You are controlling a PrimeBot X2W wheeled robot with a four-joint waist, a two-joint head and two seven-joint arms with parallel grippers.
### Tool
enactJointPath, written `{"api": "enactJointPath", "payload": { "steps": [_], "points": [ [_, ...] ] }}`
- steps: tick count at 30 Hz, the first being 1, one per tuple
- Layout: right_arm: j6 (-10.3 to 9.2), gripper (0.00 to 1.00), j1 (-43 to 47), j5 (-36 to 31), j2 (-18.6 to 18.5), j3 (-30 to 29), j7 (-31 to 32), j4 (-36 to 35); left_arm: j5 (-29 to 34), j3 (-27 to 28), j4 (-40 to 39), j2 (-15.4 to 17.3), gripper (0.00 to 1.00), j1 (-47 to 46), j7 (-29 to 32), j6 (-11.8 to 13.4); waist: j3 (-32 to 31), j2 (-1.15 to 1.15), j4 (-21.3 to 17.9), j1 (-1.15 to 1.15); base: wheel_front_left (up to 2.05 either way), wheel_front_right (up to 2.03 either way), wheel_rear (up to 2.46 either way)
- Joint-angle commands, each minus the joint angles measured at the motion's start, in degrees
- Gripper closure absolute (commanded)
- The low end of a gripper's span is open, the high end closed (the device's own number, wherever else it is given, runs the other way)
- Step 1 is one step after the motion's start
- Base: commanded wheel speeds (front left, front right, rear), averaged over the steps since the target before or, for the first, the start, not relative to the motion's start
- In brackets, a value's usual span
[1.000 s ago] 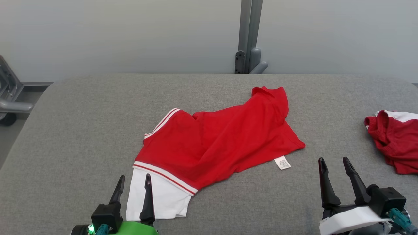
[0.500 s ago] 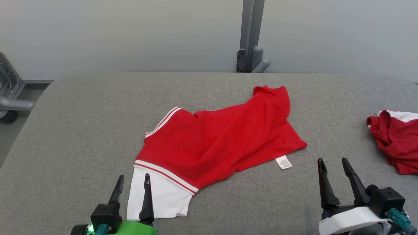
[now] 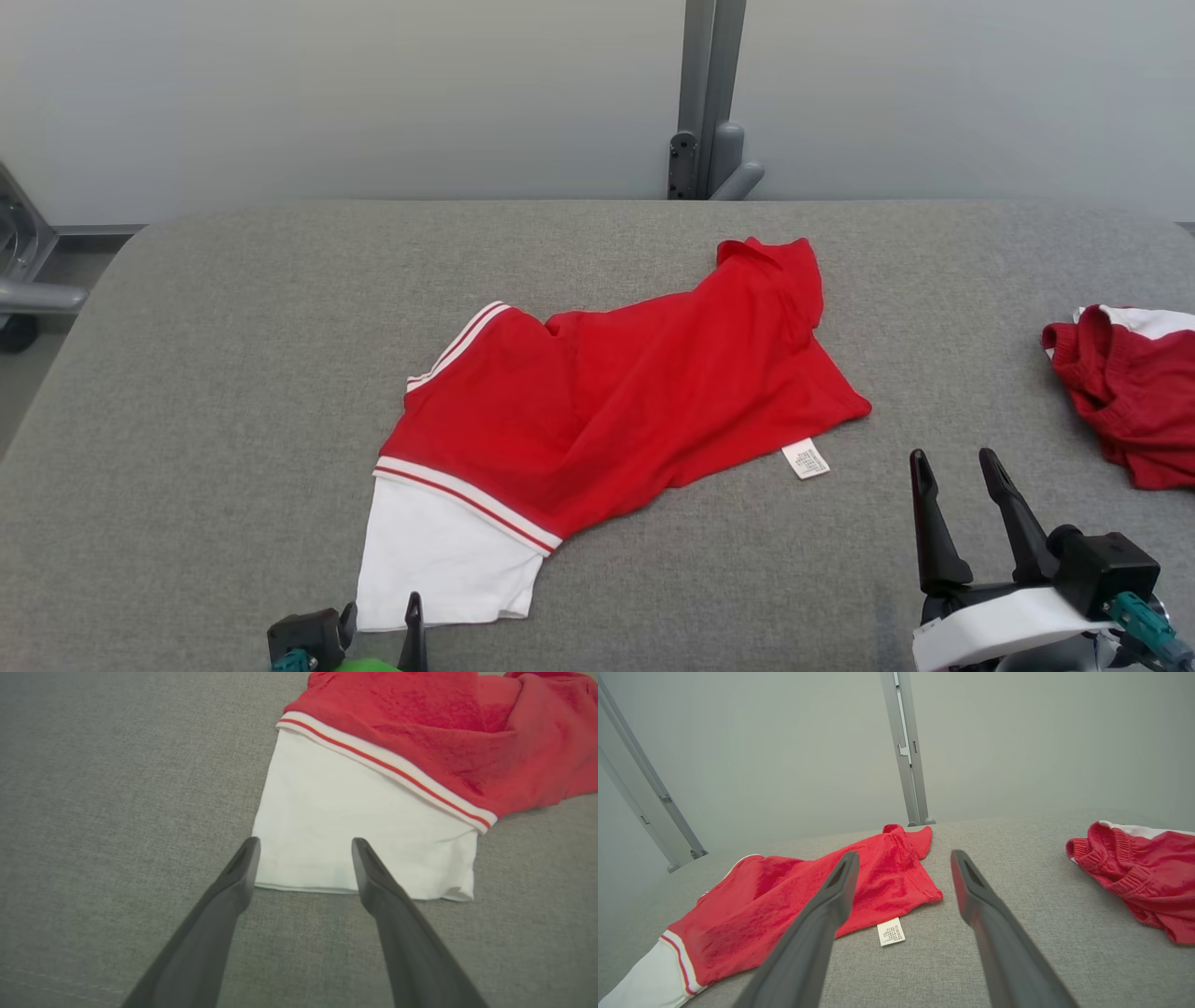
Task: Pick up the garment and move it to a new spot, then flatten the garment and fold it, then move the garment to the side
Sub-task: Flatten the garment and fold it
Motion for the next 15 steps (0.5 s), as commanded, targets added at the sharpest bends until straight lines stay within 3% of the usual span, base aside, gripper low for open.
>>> {"api": "enactJointPath", "payload": {
  "steps": [1,10,15],
  "points": [
    [-0.05,0.0,-0.4,0.0,0.0,-0.1,-0.2,0.1,-0.7,0.3,0.7,0.3,0.0,-1.1,-0.3,-0.3,0.1,0.0,-0.2,0.0,0.0,0.0,0.0],
    [-0.05,0.0,-0.2,-0.4,0.0,-0.1,-0.2,0.0,-3.3,1.4,8.6,0.1,0.0,-3.8,-1.4,1.0,0.6,0.0,-1.4,0.0,0.0,0.0,0.0],
    [-0.05,0.0,-0.2,-0.4,0.0,-0.3,-0.2,-0.1,-4.7,1.7,11.9,0.0,0.0,-5.2,-2.2,0.5,1.0,0.0,-1.6,0.0,0.0,0.0,0.0]
  ]
}}
